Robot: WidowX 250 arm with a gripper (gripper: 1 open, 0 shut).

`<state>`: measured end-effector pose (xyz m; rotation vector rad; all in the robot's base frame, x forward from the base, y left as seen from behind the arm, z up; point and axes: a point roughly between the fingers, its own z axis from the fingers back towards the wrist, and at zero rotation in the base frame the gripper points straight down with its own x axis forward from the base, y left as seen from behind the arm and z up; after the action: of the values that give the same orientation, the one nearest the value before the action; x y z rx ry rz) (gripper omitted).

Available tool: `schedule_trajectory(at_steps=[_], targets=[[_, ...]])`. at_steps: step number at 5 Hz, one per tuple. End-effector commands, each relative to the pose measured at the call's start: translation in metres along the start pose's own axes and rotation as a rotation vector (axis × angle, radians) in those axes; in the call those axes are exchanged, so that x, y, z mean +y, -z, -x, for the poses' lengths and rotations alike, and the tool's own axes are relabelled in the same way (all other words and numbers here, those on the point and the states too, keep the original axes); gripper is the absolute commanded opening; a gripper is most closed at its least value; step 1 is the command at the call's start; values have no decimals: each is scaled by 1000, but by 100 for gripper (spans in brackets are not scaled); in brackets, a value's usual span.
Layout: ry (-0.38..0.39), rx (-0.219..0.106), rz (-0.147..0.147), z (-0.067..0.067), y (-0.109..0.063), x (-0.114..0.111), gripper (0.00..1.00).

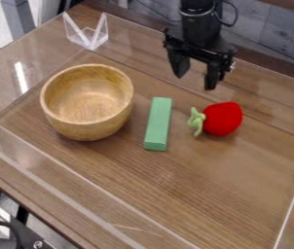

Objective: Move the red fruit to the right

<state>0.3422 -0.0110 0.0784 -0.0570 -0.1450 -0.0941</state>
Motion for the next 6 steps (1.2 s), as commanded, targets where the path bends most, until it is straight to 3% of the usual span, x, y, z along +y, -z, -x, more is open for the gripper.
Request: schedule_trajectory(at_steps=[1, 4, 6], targets=[[-22, -71, -8, -7, -21, 3, 100], [10, -17, 8, -9, -3, -35, 100], [24, 17, -7, -13, 15, -56, 100]])
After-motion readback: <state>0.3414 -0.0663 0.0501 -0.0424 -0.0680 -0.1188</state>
